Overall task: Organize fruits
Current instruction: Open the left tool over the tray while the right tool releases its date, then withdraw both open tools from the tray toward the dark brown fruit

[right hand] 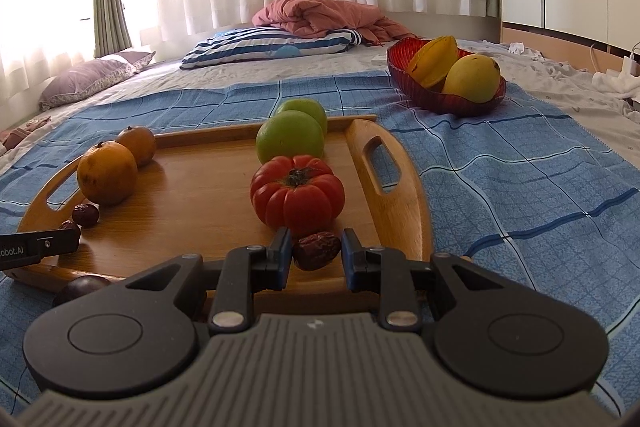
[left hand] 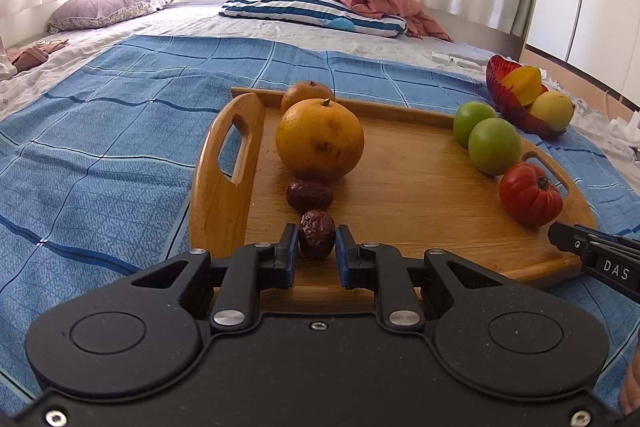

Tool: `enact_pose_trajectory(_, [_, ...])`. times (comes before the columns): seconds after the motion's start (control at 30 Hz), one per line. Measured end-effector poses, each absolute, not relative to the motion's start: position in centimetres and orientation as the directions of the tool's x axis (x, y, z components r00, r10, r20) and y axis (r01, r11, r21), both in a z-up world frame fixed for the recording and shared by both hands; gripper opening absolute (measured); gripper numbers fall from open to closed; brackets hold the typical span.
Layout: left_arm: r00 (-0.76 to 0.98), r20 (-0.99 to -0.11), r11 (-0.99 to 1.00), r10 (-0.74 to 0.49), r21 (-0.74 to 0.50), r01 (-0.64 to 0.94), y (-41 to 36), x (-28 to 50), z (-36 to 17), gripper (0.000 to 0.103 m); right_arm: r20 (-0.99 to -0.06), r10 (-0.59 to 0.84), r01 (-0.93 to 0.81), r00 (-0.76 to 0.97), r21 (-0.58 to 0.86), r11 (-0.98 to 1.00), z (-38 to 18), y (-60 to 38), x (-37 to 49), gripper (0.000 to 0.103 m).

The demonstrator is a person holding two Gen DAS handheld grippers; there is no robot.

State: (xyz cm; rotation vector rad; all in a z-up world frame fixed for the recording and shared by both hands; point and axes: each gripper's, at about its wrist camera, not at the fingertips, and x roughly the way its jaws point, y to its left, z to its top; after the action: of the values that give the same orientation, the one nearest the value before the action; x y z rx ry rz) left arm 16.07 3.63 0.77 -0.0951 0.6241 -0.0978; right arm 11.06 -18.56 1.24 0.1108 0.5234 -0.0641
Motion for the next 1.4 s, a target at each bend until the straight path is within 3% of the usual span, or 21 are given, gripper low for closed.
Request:
enact_pose_trajectory(0.67, [0.809, -0.576, 0.993, -0.116, -0.094, 0.076, 3.4, 15.8, 0.5, 0.021, -0.513, -0.033, 0.083, 0.858, 0.074, 0.994, 1.0, -18.3, 11.4, 0.034])
enact_pose_trajectory(0.73, [0.809, -0.576, 0.992, -0.119, -0.096, 0.078, 3.4, 15.7, 0.5, 0.026, -0.513, -0.034, 0.082, 0.858, 0.072, 0.994, 1.0, -18.3, 11.3, 0.034])
enact_pose_trajectory(0.8, [0.808, -0.576, 0.992, -0.124, -0.097, 0.083, 3.4, 15.5, 0.6, 0.043, -0.513, -0.034, 0.083, 0.858, 0.073, 0.994, 1.0, -18.3, 11.3, 0.034])
enact_pose_trajectory(0.87, [0.81, -0.57, 0.99, -0.14, -0.103, 0.099, 3.4, 15.2, 0.8, 0.051, -0.511, -0.033, 0.083, 0.859, 0.075, 0.994, 1.1, -18.3, 11.3, 0.04])
enact_pose_trajectory(1.03, [0.815, -0.558, 0.988, -0.155, -0.101, 0.119, 3.3, 14.2, 1.3, 0.062, -0.503, -0.027, 0.088, 0.864, 0.097, 0.991, 1.3, -18.6, 10.8, 0.051])
enact_pose_trajectory(1.2, [0.824, -0.54, 0.985, -0.17, -0.097, 0.14, 3.1, 12.8, 2.1, 0.076, -0.494, -0.022, 0.083, 0.869, 0.102, 0.991, 1.6, -18.7, 9.9, 0.055])
enact_pose_trajectory(1.4, [0.835, -0.514, 0.98, -0.196, -0.089, 0.176, 2.6, 10.7, 2.8, 0.082, -0.466, -0.012, 0.064, 0.885, 0.095, 0.993, 1.7, -18.5, 7.9, 0.062])
